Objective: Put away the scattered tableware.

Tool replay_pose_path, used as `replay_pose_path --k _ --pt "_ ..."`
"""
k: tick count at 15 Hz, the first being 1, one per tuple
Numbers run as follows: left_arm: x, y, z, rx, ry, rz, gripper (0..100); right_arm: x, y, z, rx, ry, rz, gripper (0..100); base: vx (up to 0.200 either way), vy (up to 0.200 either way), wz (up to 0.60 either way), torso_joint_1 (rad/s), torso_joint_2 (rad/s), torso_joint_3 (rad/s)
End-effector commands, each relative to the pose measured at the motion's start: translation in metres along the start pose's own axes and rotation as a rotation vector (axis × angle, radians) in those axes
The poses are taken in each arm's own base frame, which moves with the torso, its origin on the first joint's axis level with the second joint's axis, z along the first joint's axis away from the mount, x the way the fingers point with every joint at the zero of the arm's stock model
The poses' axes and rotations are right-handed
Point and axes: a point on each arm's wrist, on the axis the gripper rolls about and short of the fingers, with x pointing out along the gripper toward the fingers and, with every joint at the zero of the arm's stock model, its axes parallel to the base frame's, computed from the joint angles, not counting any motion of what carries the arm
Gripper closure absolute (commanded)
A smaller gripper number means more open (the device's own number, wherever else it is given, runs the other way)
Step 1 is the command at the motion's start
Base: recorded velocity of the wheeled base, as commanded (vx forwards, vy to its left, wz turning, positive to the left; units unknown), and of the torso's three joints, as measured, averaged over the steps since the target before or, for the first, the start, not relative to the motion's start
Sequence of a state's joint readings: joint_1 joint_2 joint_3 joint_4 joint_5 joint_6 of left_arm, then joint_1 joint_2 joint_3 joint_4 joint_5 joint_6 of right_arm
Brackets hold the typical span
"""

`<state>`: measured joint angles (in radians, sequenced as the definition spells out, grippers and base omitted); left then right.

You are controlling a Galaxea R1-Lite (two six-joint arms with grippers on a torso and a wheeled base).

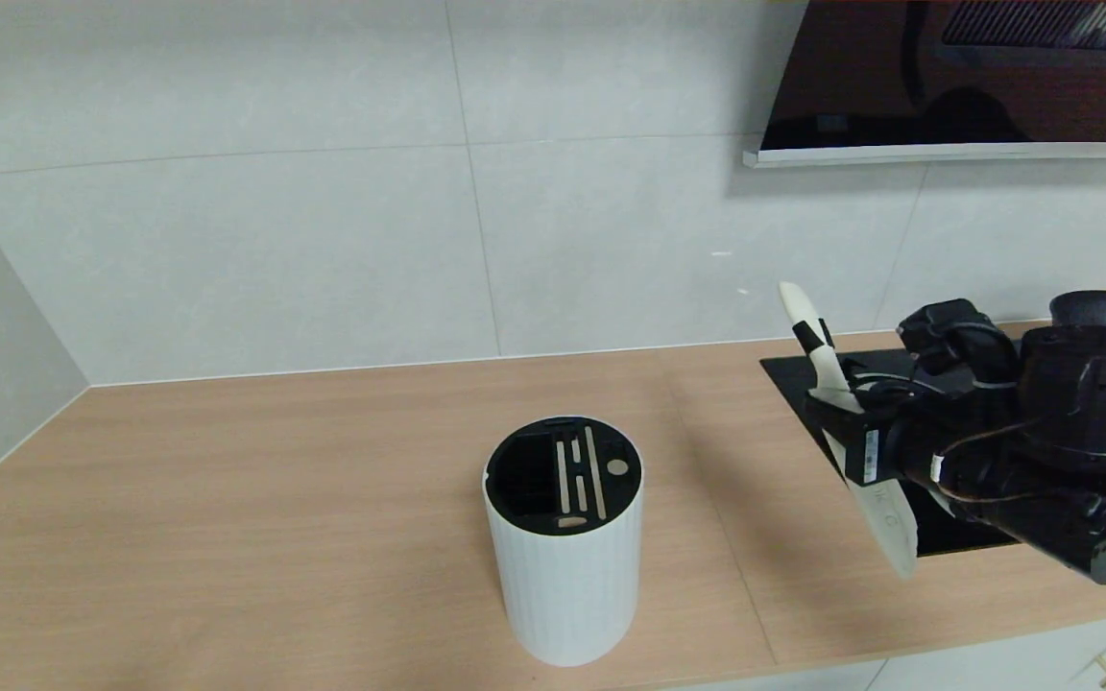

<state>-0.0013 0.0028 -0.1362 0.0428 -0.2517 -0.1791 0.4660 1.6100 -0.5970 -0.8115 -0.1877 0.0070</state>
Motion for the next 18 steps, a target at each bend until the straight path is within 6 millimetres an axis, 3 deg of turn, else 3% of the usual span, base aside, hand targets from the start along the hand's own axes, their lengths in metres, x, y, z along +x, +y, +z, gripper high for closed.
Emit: replay_pose_path --k 1,2,3,4,7,9,11,14,18 --pt "0.001 -0.008 0.034 -0.016 0.058 -0.141 0 0.010 0.004 0.031 -0.005 -0.084 0.011 100 0.000 0.000 0.00 0.000 0.00 0.000" --pt "0.005 -0.008 0.042 -0.022 0.079 -0.159 0 0.012 0.007 0.036 -0.009 -0.092 0.019 100 0.000 0.000 0.00 0.000 0.00 0.000" --pt "0.030 -0.009 0.080 -0.045 0.156 -0.204 0 0.022 0.020 0.057 -0.013 -0.120 0.052 100 0.000 0.000 0.00 0.000 0.00 0.000" --pt "0.049 -0.010 0.102 -0.053 0.189 -0.217 0 0.025 0.030 0.065 -0.015 -0.130 0.079 100 0.000 0.000 0.00 0.000 0.00 0.000" --pt "0.136 -0.009 0.146 -0.069 0.282 -0.264 0 0.022 0.055 0.071 -0.019 -0.151 0.157 100 0.000 0.000 0.00 0.000 0.00 0.000" --pt "0.194 -0.007 0.146 -0.078 0.311 -0.275 0 0.014 0.073 0.062 -0.033 -0.131 0.210 100 0.000 0.000 0.00 0.000 0.00 0.000" --pt "0.227 -0.011 0.132 -0.108 0.331 -0.314 0 0.002 0.091 0.060 -0.042 -0.130 0.269 100 0.000 0.000 0.00 0.000 0.00 0.000" --pt "0.257 -0.041 0.105 -0.271 0.389 -0.446 0 -0.023 0.117 0.059 -0.049 -0.139 0.376 100 0.000 0.000 0.00 0.000 0.00 0.000" --pt "0.271 -0.070 0.094 -0.529 0.411 -0.538 0 -0.038 0.154 0.045 -0.055 -0.106 0.465 100 0.000 0.000 0.00 0.000 0.00 0.000"
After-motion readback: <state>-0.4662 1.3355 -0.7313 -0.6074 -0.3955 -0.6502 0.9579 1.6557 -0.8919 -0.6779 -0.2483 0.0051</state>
